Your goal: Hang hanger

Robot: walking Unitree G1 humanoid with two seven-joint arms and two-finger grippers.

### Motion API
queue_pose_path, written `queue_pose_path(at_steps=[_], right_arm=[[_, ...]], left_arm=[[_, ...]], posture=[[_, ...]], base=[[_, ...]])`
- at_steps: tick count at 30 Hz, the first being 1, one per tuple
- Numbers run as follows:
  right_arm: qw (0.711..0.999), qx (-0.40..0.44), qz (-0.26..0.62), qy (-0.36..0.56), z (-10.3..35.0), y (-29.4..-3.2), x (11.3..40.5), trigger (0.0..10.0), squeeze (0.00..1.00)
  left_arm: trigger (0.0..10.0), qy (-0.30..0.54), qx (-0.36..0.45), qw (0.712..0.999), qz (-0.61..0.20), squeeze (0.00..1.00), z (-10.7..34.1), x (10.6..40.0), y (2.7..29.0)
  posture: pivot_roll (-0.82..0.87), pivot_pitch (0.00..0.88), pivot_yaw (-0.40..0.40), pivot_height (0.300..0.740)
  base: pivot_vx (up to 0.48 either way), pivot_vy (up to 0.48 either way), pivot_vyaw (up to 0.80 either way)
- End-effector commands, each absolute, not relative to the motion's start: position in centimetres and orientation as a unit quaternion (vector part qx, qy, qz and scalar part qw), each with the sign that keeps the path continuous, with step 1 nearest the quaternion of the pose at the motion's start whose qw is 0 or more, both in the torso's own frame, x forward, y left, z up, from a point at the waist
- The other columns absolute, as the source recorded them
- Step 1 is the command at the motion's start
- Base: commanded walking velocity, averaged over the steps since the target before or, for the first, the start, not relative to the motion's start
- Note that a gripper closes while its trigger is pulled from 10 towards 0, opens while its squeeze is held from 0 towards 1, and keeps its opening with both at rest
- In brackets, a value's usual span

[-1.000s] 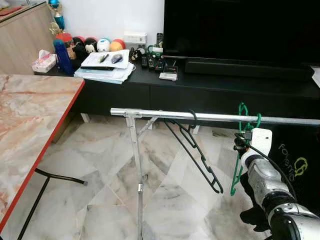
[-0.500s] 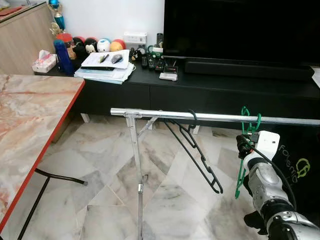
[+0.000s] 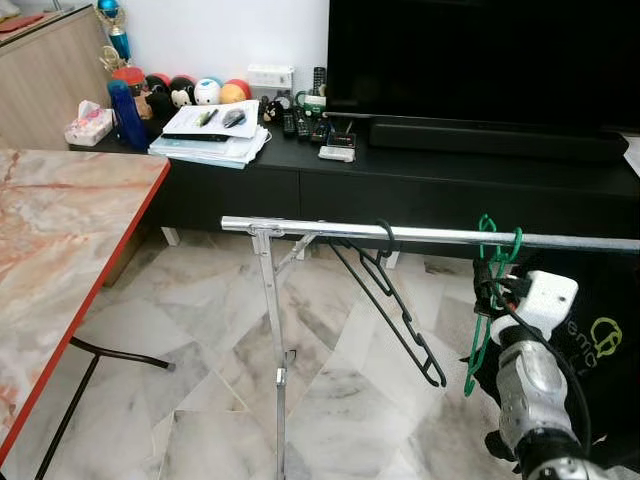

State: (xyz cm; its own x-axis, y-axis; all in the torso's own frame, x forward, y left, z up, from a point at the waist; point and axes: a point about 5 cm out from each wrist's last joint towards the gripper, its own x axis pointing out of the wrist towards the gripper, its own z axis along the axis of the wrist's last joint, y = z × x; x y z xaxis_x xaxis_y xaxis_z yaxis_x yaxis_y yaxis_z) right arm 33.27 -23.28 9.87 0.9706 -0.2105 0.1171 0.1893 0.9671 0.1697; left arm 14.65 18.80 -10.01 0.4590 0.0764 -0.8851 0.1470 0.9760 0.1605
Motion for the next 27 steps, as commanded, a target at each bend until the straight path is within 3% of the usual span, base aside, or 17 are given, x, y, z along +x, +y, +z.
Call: queue_pose_path(at_steps=[1,3,4,5,6,15,19,22,27], right_arm=[[0.987,0.07,-0.115,-0.089,10.1,-23.5,32.7,10.0,0.94],[0.982,0.068,-0.147,-0.092,9.4,-24.0,31.6,10.0,0.38],[0.981,0.068,-0.16,-0.09,9.0,-24.2,31.1,10.0,0.17],[0.981,0.068,-0.16,-0.09,9.0,-24.2,31.1,10.0,0.17],[0.978,0.059,-0.191,-0.069,7.3,-24.6,29.4,10.0,0.0],[0.967,0.045,-0.239,0.072,0.4,-24.6,23.7,10.0,0.0],[0.964,0.049,-0.199,0.168,-2.3,-23.6,22.7,10.0,0.0],[0.941,0.073,-0.156,0.29,-5.5,-22.1,20.7,10.0,0.0],[0.914,0.04,-0.079,0.395,-7.9,-19.8,18.1,10.0,0.0]], left_arm=[[10.0,0.54,0.057,0.836,-0.081,0.0,-10.8,13.1,15.1],[10.0,0.54,0.058,0.836,-0.079,0.0,-10.8,13.1,15.1],[10.0,0.539,0.058,0.837,-0.078,0.0,-10.8,13.1,15.2],[10.0,0.539,0.058,0.837,-0.078,0.0,-10.8,13.1,15.2],[10.0,0.537,0.056,0.838,-0.075,0.0,-10.8,13.2,15.2],[10.0,0.533,0.056,0.842,-0.064,0.0,-10.7,13.3,15.9],[10.0,0.532,0.055,0.843,-0.062,0.0,-10.7,13.4,16.0],[10.0,0.529,0.053,0.845,-0.061,0.0,-10.6,13.5,16.1],[10.0,0.527,0.051,0.846,-0.059,0.0,-10.6,13.6,16.1]], posture=[[0.04,0.083,-0.018,0.74],[0.04,0.084,-0.019,0.74],[0.04,0.084,-0.019,0.74],[0.04,0.084,-0.019,0.74],[0.03,0.092,-0.023,0.74],[0.02,0.087,-0.024,0.74],[0.02,0.086,-0.019,0.74],[0.02,0.086,-0.015,0.74],[0.04,0.085,-0.015,0.74]], base=[[0.0,0.0,0.0],[0.0,0.0,0.0],[0.0,0.0,0.0],[0.0,0.0,0.0],[0.0,0.0,0.0],[0.0,0.0,0.0],[0.0,0.0,0.0],[0.0,0.0,0.0],[0.0,0.0,0.0]])
